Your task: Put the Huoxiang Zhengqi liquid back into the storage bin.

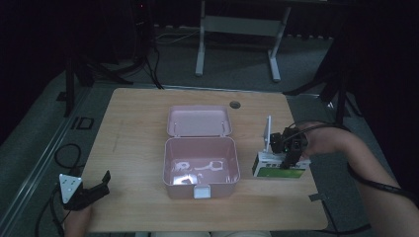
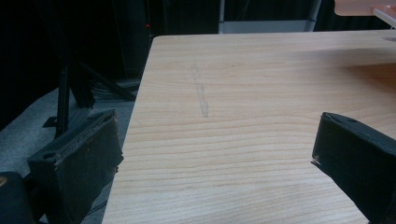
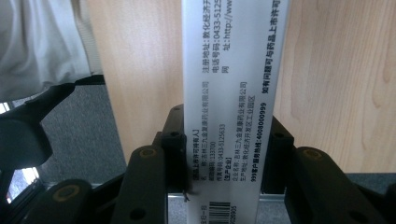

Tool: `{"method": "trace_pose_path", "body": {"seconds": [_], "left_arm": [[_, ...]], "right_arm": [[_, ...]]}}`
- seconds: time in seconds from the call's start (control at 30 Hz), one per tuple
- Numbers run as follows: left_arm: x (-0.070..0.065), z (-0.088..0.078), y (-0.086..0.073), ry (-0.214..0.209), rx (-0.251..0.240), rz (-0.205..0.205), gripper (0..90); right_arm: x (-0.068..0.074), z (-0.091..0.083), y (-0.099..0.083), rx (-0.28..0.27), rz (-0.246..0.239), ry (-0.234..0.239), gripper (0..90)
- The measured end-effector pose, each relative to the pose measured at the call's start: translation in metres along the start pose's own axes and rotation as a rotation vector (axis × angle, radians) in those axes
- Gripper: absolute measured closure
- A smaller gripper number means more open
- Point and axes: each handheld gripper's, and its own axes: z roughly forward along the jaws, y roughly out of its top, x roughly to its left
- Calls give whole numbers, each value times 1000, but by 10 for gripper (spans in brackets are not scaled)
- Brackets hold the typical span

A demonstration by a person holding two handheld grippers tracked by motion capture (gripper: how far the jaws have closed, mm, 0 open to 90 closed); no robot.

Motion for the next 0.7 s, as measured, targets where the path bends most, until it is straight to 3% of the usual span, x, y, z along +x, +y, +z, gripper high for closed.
{"method": "trace_pose_path", "body": {"seconds": [0.43,0.7], "left_arm": [[1,0,0,0,-2,-4,16],[0,0,0,0,-2,-3,16]], "right_arm": [[15,-35,7,-11,-9,-6,622],[19,-47,16,-37,-16,-2,622]]}}
